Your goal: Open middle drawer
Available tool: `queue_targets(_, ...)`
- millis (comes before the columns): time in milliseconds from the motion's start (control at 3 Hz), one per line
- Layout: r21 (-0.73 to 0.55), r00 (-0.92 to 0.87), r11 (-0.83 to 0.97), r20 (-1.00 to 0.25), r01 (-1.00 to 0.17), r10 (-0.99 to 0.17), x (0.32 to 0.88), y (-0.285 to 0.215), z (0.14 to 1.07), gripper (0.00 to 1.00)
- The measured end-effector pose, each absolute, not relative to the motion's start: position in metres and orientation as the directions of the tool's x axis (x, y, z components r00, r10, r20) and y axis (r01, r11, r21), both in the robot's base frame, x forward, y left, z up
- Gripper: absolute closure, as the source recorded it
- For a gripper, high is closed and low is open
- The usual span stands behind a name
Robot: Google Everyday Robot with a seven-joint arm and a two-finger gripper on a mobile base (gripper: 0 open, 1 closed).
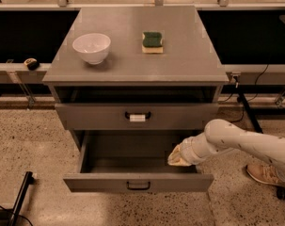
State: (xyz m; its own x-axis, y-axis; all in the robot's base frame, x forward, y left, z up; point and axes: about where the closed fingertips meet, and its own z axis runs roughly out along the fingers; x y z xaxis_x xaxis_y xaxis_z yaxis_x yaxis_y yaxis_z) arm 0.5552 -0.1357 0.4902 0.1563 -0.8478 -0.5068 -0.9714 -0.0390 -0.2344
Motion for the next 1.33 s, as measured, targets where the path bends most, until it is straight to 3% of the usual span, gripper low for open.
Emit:
queue_targets(333, -0.234, 0.156, -0.039, -0.507, -0.971, -0.848, 0.555, -0.135, 0.490, 1.00)
queue_targets(1333, -0.085, 0.059, -0.020, -0.487, -0.996, -0.872, 0.561, -0.098, 0.426, 1.00)
